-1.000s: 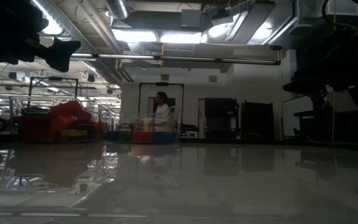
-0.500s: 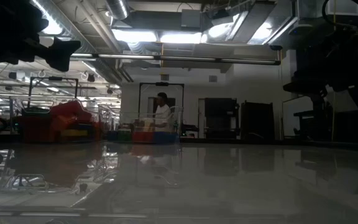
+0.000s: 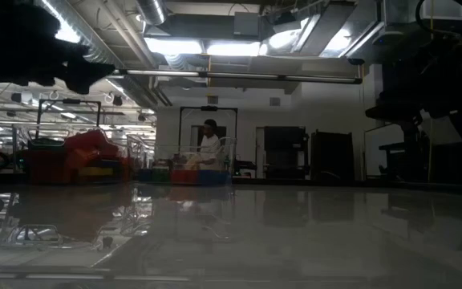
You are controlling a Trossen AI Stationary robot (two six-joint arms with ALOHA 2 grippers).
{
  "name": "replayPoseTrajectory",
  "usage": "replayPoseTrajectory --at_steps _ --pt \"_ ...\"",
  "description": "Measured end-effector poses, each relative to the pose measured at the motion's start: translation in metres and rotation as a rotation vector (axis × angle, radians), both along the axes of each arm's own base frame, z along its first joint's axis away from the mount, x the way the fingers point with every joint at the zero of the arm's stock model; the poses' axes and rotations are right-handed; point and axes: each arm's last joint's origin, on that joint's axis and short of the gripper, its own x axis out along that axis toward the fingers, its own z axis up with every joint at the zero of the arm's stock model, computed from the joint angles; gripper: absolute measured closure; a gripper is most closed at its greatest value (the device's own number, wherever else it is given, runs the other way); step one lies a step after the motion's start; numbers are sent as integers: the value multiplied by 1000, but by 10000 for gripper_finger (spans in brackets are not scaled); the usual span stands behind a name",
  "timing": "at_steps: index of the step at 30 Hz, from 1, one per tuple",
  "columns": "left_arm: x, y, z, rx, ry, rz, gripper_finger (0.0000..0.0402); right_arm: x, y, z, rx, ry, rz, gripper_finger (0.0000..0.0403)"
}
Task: Sort blocks by size
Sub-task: Return to Home Position
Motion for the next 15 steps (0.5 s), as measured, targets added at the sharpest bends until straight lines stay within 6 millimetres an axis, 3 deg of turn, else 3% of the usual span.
replayPoseTrajectory --at_steps 4,15 --pt "0 4 -2 -43 16 120 84 0 0 0 0 0 0 109" --pt "0 4 -2 0 18 124 84 0 0 0 0 0 0 109"
